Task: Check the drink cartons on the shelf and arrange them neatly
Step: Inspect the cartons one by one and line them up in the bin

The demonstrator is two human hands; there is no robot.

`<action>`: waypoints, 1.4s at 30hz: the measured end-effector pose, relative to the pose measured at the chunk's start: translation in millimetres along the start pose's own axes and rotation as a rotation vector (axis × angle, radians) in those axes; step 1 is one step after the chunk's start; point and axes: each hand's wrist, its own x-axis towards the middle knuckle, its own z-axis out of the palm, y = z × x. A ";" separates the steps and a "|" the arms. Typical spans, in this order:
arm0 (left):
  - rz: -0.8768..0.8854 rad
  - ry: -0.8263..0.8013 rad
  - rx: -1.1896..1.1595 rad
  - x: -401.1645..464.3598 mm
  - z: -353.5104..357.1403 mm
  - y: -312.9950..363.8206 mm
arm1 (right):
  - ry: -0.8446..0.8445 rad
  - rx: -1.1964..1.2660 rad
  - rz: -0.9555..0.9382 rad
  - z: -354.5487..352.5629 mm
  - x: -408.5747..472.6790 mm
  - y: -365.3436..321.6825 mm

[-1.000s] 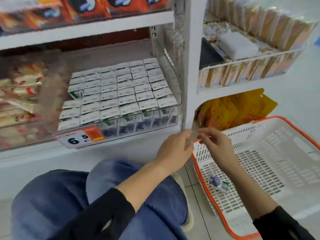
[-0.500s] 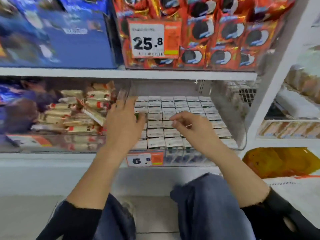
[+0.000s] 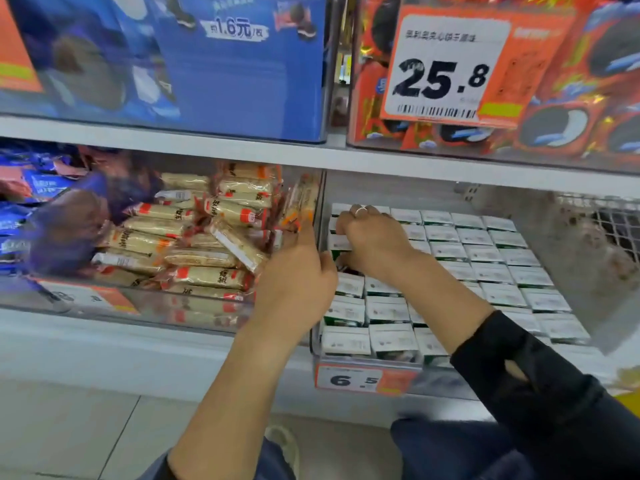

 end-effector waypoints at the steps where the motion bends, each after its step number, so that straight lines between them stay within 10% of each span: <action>1: 0.004 -0.002 0.001 0.0 -0.4 0.6 | -0.005 0.003 -0.009 0.5 0.9 -0.3; 9: -0.003 -0.033 0.013 1.2 -2.2 -1.3 | 0.218 0.719 0.177 -32.5 -32.3 16.4; 17: 0.298 0.304 -0.340 -18.2 -6.0 26.0 | 0.215 1.559 0.394 -54.6 -107.4 38.0; 26: 0.203 -0.126 -0.525 -34.7 17.6 61.2 | 0.251 1.692 0.266 -43.3 -155.7 54.8; 42: 0.320 0.053 -0.279 -39.1 34.3 67.1 | 0.361 1.607 0.366 -38.7 -151.0 40.3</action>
